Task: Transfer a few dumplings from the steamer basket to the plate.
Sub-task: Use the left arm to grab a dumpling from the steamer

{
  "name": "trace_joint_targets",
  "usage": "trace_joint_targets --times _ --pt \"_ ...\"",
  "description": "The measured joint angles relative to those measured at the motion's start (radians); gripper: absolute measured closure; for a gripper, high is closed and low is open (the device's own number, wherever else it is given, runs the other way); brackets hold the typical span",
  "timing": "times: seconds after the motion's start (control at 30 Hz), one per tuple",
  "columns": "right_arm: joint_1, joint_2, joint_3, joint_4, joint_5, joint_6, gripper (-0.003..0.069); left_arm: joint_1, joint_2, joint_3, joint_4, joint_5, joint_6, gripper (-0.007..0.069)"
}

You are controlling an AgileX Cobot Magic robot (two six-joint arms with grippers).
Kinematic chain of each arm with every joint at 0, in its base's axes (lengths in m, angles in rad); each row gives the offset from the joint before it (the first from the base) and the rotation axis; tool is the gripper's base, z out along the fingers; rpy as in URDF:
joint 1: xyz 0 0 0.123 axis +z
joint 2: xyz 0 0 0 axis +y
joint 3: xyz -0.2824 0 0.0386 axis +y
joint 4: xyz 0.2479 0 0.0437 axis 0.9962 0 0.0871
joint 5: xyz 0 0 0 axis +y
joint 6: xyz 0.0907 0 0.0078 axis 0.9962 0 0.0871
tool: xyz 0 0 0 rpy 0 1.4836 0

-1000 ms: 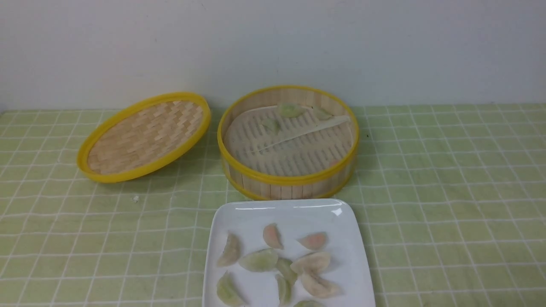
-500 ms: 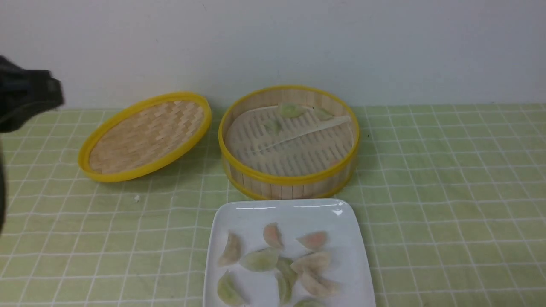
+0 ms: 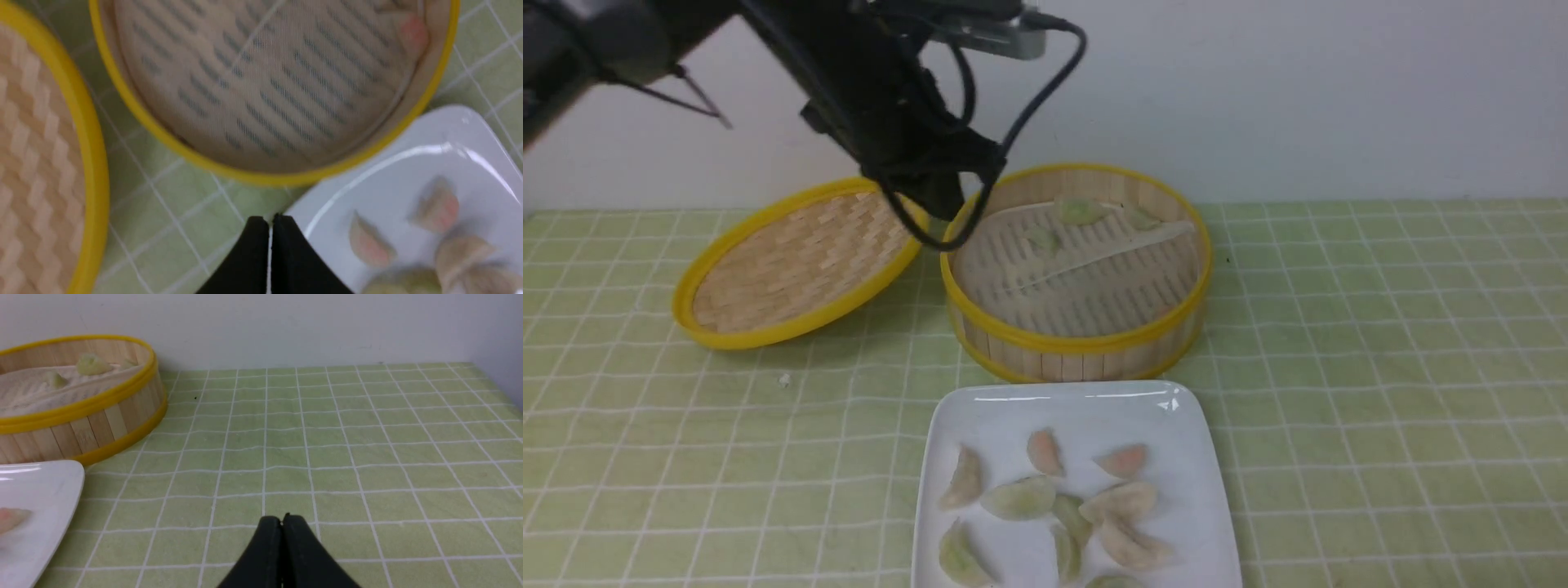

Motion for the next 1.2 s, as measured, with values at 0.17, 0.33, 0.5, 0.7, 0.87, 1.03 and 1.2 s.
trace_joint_targets --times 0.17,0.33,0.5,0.7,0.87,1.03,1.2 --pt "0.0 0.0 0.0 0.0 -0.001 0.0 0.0673 -0.022 0.199 -0.277 0.025 0.005 0.011 0.0631" --pt "0.0 0.0 0.0 0.0 -0.001 0.0 0.0673 -0.023 0.358 -0.493 0.03 0.013 0.101 0.0631" --pt "0.0 0.0 0.0 0.0 -0.001 0.0 0.0673 -0.023 0.577 -0.73 0.028 0.013 0.173 0.0599" --pt "0.0 0.0 0.0 0.0 -0.001 0.0 0.0673 -0.023 0.685 -0.754 0.015 -0.059 0.192 0.0394" --pt "0.0 0.0 0.0 0.0 -0.001 0.0 0.0673 -0.023 0.718 -0.755 0.02 -0.122 0.191 0.0163" --pt "0.0 0.0 0.0 0.0 -0.002 0.0 0.0673 -0.023 0.724 -0.752 0.04 -0.149 0.19 0.0069" --pt "0.0 0.0 0.0 0.0 -0.002 0.0 0.0673 -0.023 0.763 -0.752 0.042 -0.165 0.171 0.0074"
